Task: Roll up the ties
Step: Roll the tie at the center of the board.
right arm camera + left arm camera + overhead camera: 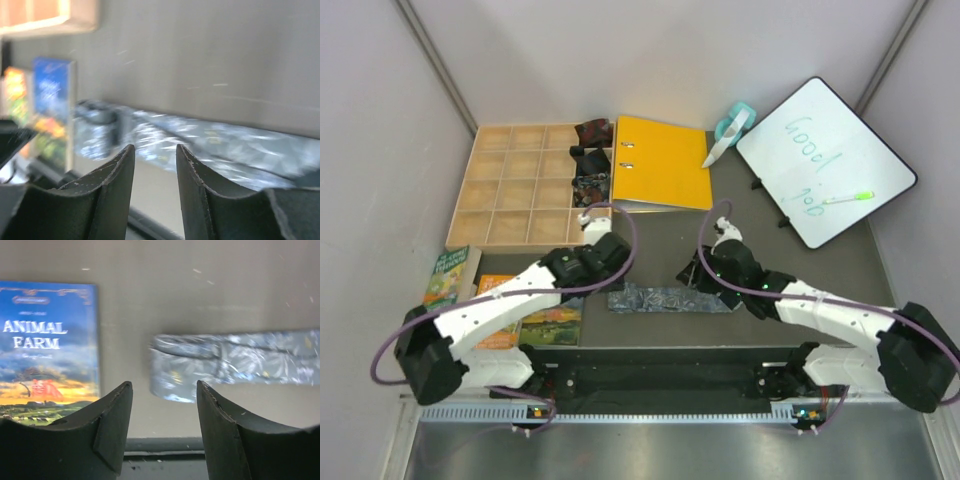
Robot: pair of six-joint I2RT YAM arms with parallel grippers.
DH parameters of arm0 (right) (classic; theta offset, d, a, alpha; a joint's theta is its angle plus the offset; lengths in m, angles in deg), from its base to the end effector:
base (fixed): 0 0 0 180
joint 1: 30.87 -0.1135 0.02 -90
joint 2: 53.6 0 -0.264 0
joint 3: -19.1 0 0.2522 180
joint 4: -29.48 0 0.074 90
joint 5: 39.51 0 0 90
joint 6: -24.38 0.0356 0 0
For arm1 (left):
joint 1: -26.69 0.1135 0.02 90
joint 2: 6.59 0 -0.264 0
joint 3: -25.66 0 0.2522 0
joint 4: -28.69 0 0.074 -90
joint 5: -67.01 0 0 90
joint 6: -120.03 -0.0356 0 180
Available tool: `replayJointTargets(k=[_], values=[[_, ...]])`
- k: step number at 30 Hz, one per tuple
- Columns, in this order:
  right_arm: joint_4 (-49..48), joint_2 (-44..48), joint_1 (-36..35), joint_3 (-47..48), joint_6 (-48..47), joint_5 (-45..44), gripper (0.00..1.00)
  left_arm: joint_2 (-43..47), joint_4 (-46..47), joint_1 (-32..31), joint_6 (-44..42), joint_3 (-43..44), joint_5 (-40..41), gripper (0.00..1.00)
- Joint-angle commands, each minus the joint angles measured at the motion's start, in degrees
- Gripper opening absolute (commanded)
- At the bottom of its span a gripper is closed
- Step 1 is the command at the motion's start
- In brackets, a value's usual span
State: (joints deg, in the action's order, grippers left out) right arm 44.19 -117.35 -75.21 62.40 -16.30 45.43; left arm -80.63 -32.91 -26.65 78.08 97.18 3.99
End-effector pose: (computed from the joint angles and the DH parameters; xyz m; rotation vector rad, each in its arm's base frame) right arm 0.1660 0.1578 0.1991 0.1529 2.3000 0.8023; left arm 0.1595 -0.1873 0.2611 -0.0223 2.5022 -0.0645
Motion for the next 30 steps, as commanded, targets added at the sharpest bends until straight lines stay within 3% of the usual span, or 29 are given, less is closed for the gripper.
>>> replayJointTargets(k=[1,6,11,22,30], values=[[-5.6,-8.4,-4.3,7.8,0.7,7.7,0.4,9.4,7.9,7.0,-2.2,-9.1,-6.1,0.58],[-5.6,-17.6,-8.2,15.9,-0.5,11.1,0.42,13.9,13.2,13.9,-3.6,-14.9,-11.6,0.55],[-10.3,-22.3,-9.5,16.5,0.4,14.4,0.42,15.9,14.9,16.4,-4.5,-17.2,-13.3,0.54],[-14.0,-27.6,-10.2,16.6,2.0,17.4,0.43,16.8,16.9,18.4,-5.3,-20.3,-15.5,0.53],[-13.9,-30.9,-10.1,17.7,0.7,16.8,0.38,16.9,19.9,18.6,-5.1,-22.5,-17.9,0.53]])
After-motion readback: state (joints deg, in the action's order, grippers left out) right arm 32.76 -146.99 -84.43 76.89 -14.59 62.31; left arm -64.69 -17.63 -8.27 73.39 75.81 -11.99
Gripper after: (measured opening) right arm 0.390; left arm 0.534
